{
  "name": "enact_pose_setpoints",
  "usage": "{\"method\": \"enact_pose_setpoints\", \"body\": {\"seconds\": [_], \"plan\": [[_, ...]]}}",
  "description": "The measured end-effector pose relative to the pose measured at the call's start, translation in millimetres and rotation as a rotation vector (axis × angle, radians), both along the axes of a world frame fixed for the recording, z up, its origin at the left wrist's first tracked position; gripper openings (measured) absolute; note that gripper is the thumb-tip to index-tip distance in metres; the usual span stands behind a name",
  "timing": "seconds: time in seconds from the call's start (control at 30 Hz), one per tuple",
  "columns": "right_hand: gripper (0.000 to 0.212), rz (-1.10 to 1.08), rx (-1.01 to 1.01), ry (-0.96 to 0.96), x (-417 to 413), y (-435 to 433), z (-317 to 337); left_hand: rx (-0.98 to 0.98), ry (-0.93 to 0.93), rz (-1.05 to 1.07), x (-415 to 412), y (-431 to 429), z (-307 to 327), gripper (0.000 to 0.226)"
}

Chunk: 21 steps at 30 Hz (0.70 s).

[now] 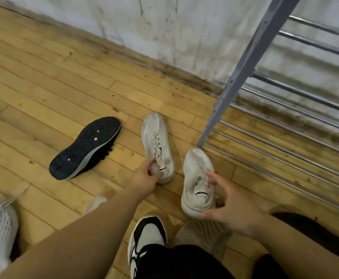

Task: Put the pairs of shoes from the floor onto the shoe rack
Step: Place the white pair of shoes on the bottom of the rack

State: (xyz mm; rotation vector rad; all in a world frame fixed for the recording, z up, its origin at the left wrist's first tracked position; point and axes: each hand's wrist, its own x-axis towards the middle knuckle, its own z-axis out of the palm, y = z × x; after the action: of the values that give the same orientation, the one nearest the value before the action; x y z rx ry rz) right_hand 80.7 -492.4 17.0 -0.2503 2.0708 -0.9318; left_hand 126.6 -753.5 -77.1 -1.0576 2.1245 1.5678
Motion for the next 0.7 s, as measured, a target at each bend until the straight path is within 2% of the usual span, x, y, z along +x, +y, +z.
{"method": "enact_pose_setpoints", "body": {"seconds": [0.1, 0.17, 0.37, 0.47, 0.6, 0.7], "plan": [[0.112, -0.060, -0.010, -0.010, 1.2, 3.8, -2.2, -0.055, 0.018, 0.035, 0.0, 6.0, -5.1, 0.057], [0.116, -0.094, -0.038, -0.053, -0.2, 4.6, -0.1, -0.013, 0.009, 0.098, -0.6, 8.5, -5.6, 0.053], [0.127, -0.243, -0.186, -0.245, -8.1, 1.3, -2.1, 0.301, 0.070, 0.252, 14.7, 8.2, 27.7, 0.046], [0.114, -0.354, -0.295, -0.366, -12.7, -3.4, 2.1, 0.390, 0.085, 0.258, 38.1, 7.1, 53.7, 0.046], [0.107, -0.333, -0.295, -0.343, -17.9, -7.3, 12.7, 0.303, 0.112, 0.149, 71.9, 10.6, 88.7, 0.050], [0.094, -0.322, -0.346, -0.373, -12.1, -7.8, 30.3, 0.182, 0.162, 0.070, 91.5, 14.4, 112.1, 0.054]]}}
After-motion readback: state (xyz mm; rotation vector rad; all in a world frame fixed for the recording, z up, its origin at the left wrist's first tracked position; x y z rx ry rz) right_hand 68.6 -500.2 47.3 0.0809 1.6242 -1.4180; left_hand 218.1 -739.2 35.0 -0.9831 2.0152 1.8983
